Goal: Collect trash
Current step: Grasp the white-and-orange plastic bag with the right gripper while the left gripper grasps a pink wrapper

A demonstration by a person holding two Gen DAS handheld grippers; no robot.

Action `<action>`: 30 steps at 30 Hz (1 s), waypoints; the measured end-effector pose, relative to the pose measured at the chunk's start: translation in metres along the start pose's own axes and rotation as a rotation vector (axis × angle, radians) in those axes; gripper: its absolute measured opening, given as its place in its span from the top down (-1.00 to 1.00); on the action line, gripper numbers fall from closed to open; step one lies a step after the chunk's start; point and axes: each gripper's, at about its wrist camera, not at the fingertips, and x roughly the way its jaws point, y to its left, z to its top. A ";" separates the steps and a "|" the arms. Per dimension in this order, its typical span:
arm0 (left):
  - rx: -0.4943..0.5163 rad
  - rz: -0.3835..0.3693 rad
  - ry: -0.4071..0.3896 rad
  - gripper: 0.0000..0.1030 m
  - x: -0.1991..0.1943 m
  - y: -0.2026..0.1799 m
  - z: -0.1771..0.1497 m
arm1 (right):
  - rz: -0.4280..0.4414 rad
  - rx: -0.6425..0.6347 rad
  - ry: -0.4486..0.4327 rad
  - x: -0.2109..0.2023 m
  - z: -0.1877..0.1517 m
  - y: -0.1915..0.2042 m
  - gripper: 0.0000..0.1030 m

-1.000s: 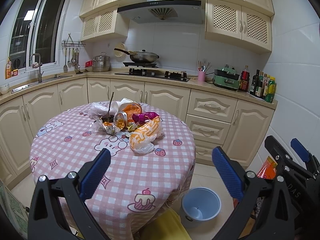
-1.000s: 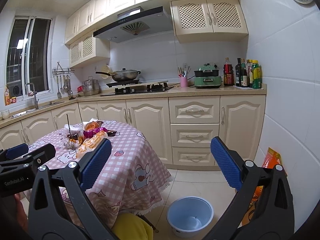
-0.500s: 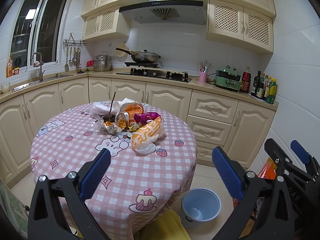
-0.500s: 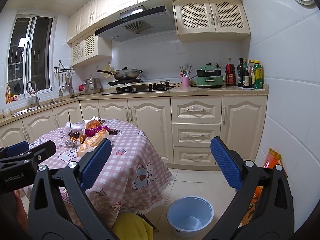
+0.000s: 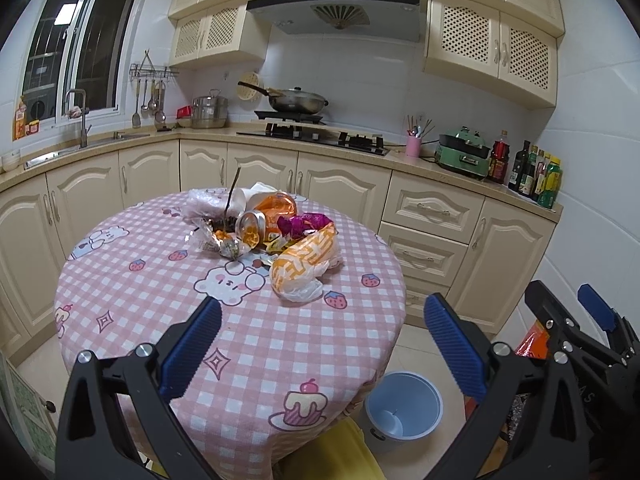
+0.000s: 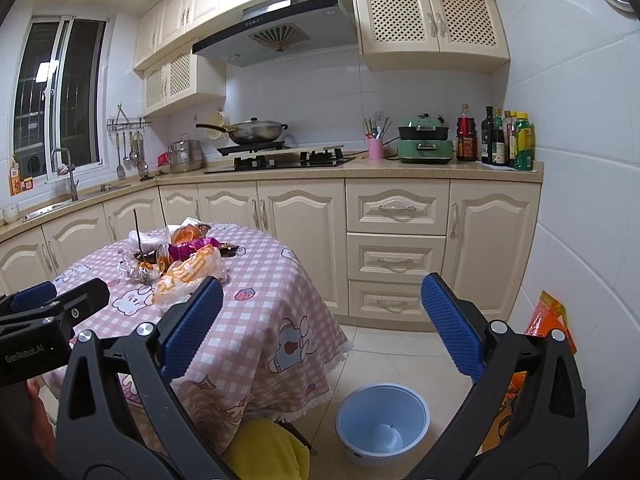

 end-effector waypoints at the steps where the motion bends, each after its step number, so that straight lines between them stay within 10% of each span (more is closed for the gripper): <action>1: -0.004 0.000 0.004 -0.92 0.002 0.002 0.000 | 0.003 -0.003 0.006 0.002 0.000 0.002 -0.90; 30: -0.229 0.173 0.158 -0.92 0.083 0.133 0.017 | 0.184 0.057 0.369 0.147 -0.001 0.126 -0.90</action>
